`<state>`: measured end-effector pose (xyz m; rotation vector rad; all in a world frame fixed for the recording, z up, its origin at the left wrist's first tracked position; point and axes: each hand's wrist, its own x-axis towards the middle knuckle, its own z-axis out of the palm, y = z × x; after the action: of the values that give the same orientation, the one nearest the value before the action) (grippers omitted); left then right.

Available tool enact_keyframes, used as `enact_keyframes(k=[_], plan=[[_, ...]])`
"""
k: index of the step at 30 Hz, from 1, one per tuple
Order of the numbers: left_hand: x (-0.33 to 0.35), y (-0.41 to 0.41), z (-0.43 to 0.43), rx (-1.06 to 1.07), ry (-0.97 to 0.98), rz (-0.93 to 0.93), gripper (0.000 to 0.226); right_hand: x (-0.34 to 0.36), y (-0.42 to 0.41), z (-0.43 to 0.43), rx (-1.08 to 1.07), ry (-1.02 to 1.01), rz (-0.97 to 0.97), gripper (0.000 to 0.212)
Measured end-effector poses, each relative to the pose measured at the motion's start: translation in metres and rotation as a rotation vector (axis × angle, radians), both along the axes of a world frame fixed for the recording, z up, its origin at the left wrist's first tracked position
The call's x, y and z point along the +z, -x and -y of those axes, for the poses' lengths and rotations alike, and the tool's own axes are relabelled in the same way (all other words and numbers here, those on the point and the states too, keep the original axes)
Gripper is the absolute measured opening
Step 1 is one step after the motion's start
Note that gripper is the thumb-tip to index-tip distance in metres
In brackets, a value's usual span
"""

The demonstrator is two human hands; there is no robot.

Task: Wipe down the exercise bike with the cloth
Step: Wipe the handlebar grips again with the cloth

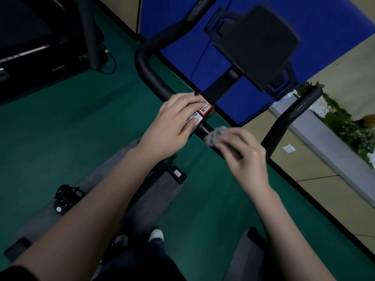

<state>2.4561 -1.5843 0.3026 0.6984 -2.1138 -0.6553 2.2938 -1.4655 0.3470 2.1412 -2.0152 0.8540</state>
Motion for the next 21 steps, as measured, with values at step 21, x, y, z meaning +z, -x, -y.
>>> enact_keyframes(k=[21], plan=[[-0.001,0.0,-0.001,0.0,0.02,0.002,0.033,0.027,0.027,0.061,-0.208,-0.783,0.736,0.016]])
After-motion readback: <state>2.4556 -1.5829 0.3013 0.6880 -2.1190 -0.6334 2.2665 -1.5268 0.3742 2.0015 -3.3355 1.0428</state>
